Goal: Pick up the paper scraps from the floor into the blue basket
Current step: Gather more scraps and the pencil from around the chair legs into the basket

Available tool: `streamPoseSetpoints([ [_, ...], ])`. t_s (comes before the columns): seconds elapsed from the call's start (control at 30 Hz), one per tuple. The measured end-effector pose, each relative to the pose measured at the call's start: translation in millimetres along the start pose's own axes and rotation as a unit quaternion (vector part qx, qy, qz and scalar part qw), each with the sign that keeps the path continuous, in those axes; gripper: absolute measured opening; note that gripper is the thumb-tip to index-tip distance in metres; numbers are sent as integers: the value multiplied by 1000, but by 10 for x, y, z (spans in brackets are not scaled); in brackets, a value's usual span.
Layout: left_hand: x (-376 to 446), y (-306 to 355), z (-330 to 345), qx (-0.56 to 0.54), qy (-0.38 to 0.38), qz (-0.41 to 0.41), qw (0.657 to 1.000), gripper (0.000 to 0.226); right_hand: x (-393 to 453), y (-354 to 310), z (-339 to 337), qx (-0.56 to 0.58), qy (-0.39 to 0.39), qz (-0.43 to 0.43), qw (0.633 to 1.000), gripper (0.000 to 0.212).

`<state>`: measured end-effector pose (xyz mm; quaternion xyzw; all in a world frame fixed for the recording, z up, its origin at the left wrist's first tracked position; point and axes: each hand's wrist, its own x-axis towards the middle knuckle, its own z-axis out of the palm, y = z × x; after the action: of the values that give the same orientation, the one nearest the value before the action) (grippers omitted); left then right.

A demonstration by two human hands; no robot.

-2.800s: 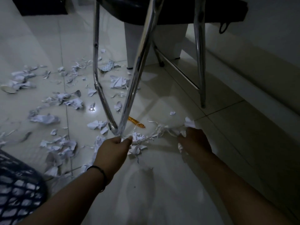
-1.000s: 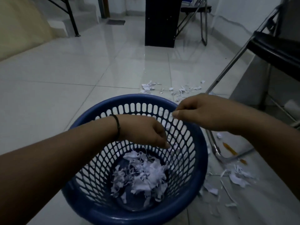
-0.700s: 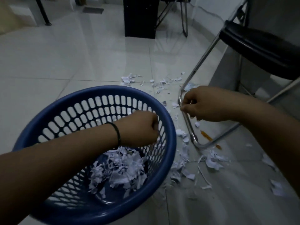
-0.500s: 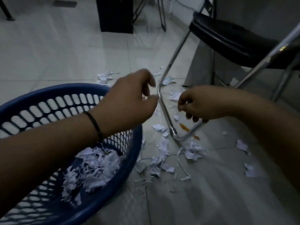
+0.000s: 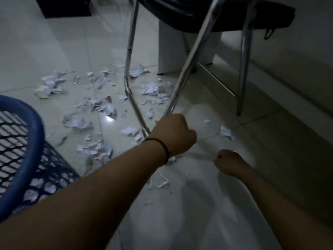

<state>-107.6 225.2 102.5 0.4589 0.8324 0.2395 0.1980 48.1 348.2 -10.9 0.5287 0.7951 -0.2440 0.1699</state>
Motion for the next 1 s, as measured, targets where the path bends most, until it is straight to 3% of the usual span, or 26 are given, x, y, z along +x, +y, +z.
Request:
streamPoseSetpoints([
  [0.1, -35, -216, 486, -25, -27, -45, 998, 20, 220, 366, 172, 108, 96, 63, 987, 35],
  [0.17, -82, -364, 722, -50, -30, -73, 996, 17, 354, 540, 262, 127, 133, 61, 981, 44],
  [0.3, -98, -568, 1075, -70, -50, -100, 991, 21, 595, 773, 440, 31, 95, 22, 995, 69],
  [0.4, -61, -674, 1229, -96, -56, -133, 985, 22, 687, 852, 556, -26, 105, 1, 994, 62],
  [0.47, -24, -702, 1308, -184, -70, -182, 963, 18, 694, 842, 543, 4, 126, -5, 992, 49],
  [0.53, -6, -658, 1344, -366, -93, -272, 885, 11, 649, 741, 485, 19, 160, -34, 986, 42],
  [0.6, -5, -585, 1373, -526, -131, -354, 762, 17, 514, 483, 458, 64, 213, -115, 968, 39],
  [0.7, 63, -488, 1438, -673, -163, -393, 605, 40, 168, -38, 437, 197, 162, -215, 943, 31],
  [0.73, 92, -474, 1435, -705, -163, -384, 573, 45, 77, -182, 454, 202, 137, -247, 938, 22],
  [0.8, 186, -422, 1433, -739, -152, -371, 541, 47, 25, -301, 484, 160, 148, -308, 926, 12],
  [0.9, 311, -411, 1396, -749, -123, -364, 539, 34, 142, -288, 434, 137, 163, -351, 912, 25],
  [0.93, 344, -422, 1380, -732, -111, -373, 558, 30, 206, -264, 361, 175, 180, -350, 903, 27],
  [0.97, 381, -448, 1371, -694, -94, -388, 599, 28, 313, -226, 284, 220, 209, -340, 890, 26],
  [1.0, 402, -481, 1370, -632, -74, -393, 664, 27, 465, -155, 219, 246, 245, -308, 886, 25],
])
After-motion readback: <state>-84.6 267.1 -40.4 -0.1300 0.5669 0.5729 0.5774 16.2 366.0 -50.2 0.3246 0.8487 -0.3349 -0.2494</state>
